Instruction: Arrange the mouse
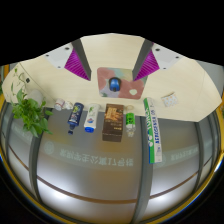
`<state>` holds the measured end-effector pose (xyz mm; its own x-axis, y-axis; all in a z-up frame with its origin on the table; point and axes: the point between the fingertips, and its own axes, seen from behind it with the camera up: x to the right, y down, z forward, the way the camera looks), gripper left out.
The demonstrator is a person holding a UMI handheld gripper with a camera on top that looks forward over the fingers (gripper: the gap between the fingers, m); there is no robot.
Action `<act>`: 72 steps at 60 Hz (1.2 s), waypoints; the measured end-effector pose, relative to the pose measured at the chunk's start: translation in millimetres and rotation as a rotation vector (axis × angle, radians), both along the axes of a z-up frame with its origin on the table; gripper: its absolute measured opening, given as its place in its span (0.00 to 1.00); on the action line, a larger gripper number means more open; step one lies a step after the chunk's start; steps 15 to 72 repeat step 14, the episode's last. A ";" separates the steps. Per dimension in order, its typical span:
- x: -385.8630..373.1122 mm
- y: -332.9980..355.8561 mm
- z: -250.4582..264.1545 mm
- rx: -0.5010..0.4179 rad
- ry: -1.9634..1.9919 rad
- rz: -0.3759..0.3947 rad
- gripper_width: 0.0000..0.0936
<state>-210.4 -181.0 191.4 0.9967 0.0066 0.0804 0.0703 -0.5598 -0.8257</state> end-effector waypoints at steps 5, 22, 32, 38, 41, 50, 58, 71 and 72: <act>-1.9 -6.7 1.9 0.004 -0.014 0.007 0.91; -1.2 -11.6 6.0 0.014 -0.029 0.005 0.91; -1.2 -11.6 6.0 0.014 -0.029 0.005 0.91; -1.2 -11.6 6.0 0.014 -0.029 0.005 0.91; -1.2 -11.6 6.0 0.014 -0.029 0.005 0.91; -1.2 -11.6 6.0 0.014 -0.029 0.005 0.91; -1.2 -11.6 6.0 0.014 -0.029 0.005 0.91; -1.2 -11.6 6.0 0.014 -0.029 0.005 0.91; -1.2 -11.6 6.0 0.014 -0.029 0.005 0.91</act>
